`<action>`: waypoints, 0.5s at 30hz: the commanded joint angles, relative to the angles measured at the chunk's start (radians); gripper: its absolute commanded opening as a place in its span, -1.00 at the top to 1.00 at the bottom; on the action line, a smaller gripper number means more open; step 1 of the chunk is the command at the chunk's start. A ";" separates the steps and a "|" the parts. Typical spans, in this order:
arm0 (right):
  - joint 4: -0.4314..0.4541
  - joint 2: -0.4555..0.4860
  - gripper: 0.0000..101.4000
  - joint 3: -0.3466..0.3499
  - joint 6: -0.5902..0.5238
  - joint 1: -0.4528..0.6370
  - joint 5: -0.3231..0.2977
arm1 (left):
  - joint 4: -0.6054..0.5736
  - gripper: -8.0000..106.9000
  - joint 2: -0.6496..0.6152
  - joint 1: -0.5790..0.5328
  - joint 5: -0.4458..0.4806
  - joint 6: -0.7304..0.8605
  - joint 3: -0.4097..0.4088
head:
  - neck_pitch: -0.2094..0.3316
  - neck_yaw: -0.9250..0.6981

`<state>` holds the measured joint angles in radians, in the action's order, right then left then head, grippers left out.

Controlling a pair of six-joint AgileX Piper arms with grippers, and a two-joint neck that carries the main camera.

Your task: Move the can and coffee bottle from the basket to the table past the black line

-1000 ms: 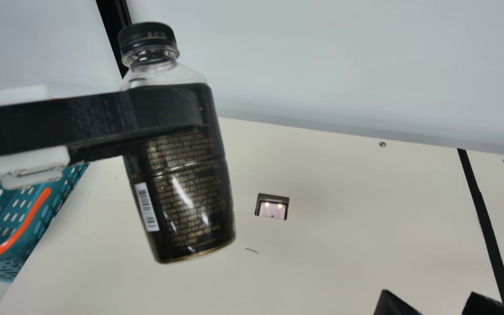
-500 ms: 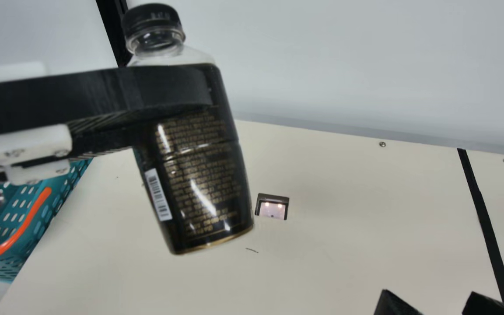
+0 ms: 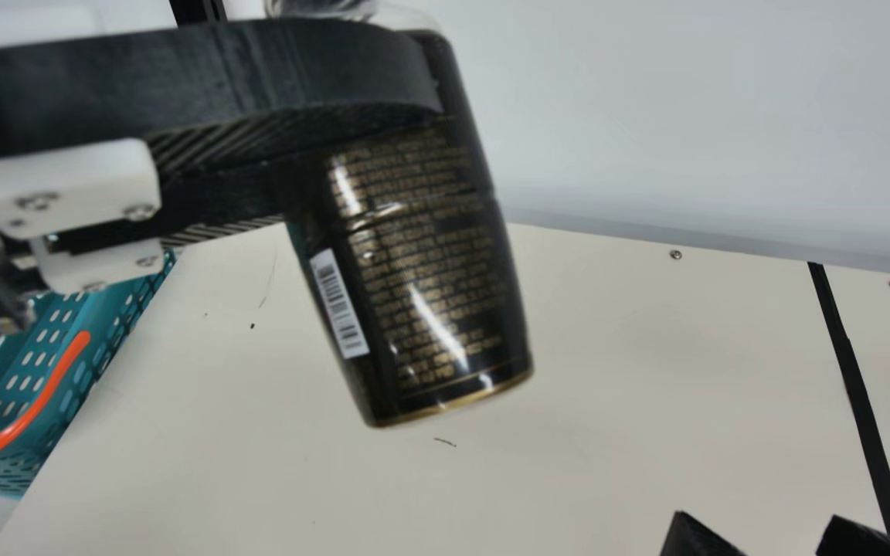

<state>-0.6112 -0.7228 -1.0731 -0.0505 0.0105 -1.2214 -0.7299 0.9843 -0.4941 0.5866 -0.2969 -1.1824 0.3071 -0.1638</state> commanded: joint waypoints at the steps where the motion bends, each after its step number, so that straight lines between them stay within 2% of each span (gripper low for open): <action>1: 0.000 0.000 -1.00 0.000 0.000 0.000 0.000 | 0.022 0.68 0.006 -0.022 -0.011 -0.026 -0.010 | 0.001 0.005; 15: 0.000 0.000 -1.00 0.000 0.000 0.000 0.000 | 0.110 0.68 0.018 -0.112 -0.055 -0.162 -0.062 | 0.001 0.005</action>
<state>-0.6112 -0.7228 -1.0731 -0.0505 0.0105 -1.2214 -0.6197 1.0008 -0.6040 0.5332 -0.4519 -1.2434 0.3071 -0.1638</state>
